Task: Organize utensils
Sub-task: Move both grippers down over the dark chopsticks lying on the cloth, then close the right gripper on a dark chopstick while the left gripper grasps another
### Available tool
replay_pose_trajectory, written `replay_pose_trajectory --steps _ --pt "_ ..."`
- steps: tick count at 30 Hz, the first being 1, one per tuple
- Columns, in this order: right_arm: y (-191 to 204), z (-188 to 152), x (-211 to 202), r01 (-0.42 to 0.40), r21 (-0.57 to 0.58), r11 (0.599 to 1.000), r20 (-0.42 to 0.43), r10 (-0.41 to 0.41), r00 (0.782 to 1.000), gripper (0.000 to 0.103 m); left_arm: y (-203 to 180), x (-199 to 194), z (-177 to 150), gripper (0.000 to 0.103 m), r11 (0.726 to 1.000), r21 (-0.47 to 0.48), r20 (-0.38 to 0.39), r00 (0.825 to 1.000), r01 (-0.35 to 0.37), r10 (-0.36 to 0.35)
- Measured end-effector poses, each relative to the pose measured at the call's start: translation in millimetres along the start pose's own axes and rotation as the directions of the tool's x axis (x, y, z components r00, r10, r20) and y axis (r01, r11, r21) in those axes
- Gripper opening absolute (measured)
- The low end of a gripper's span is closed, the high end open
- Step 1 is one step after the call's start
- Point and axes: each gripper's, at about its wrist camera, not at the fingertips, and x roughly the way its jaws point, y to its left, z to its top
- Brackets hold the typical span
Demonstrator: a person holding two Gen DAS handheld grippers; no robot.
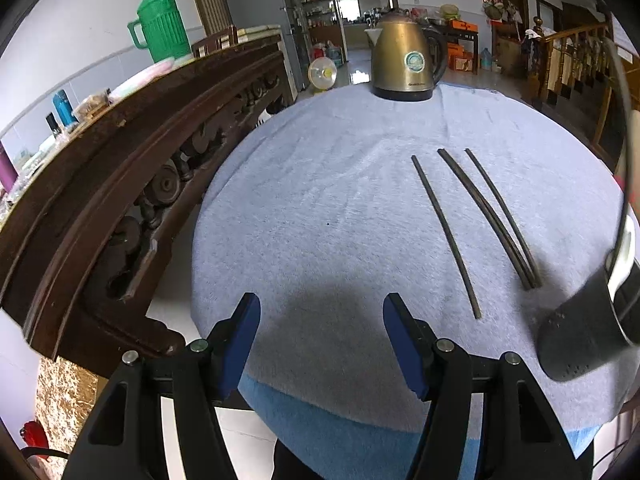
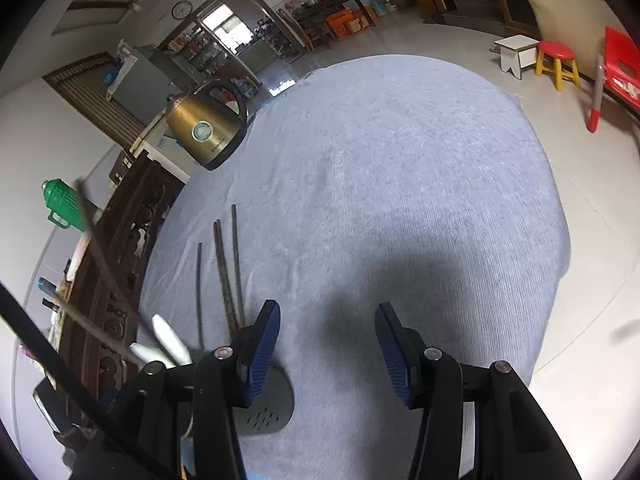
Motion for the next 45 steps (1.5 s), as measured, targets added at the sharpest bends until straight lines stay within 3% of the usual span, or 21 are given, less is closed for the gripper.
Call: replay_pose_trajectory --steps 6,12,18,24,28,32,37,40,42,45 --pt "-6.2 42.9 38.1 0.0 -0.034 0.999 -0.048 -0.002 0.999 0.05 3.0 22.0 36.1 0.065 0.999 0.002 -0.021 0.999 0.048 -0.048" --pt "9.5 96.5 101.1 -0.053 -0.069 0.996 -0.18 0.04 0.983 0.049 -10.1 67.7 87.6 0.065 0.994 -0.012 -0.086 0.99 0.108 -0.108" --pt "66.1 129.8 166.5 -0.083 -0.21 0.974 -0.302 0.016 0.953 0.049 -36.5 116.3 129.5 0.064 0.991 -0.011 -0.151 0.979 0.134 -0.135" --pt "128.1 148.7 223.3 -0.127 -0.31 0.942 -0.388 -0.004 0.922 0.049 -56.5 155.2 149.7 0.059 0.984 -0.027 -0.236 0.956 0.174 -0.175" --pt "168.1 146.1 258.2 -0.106 -0.406 0.908 -0.433 -0.088 0.897 0.049 -61.1 171.9 155.8 0.059 0.981 -0.021 -0.309 0.932 0.191 -0.188" --pt "192.3 143.0 278.3 -0.074 -0.478 0.875 -0.435 -0.162 0.886 0.049 -54.3 176.1 163.7 0.059 0.984 0.0 -0.344 0.924 0.18 -0.169" --pt "206.9 134.8 298.1 -0.028 -0.514 0.857 -0.445 -0.239 0.863 0.035 -46.4 177.9 169.8 0.059 0.98 -0.011 -0.375 0.908 0.2 -0.189" --pt "216.6 128.0 301.2 0.026 -0.56 0.828 -0.402 -0.299 0.865 0.022 -44.6 180.1 175.7 0.056 0.975 -0.031 -0.392 0.894 0.222 -0.216" --pt "219.7 124.0 301.8 0.047 -0.58 0.814 -0.387 -0.326 0.863 0.014 -45.2 183.9 179.7 0.046 0.971 -0.046 -0.422 0.876 0.235 -0.232" --pt "220.0 119.5 300.9 0.06 -0.577 0.815 -0.386 -0.336 0.859 0.007 -47.5 190.1 186.1 0.044 0.966 -0.078 -0.463 0.85 0.246 -0.253"
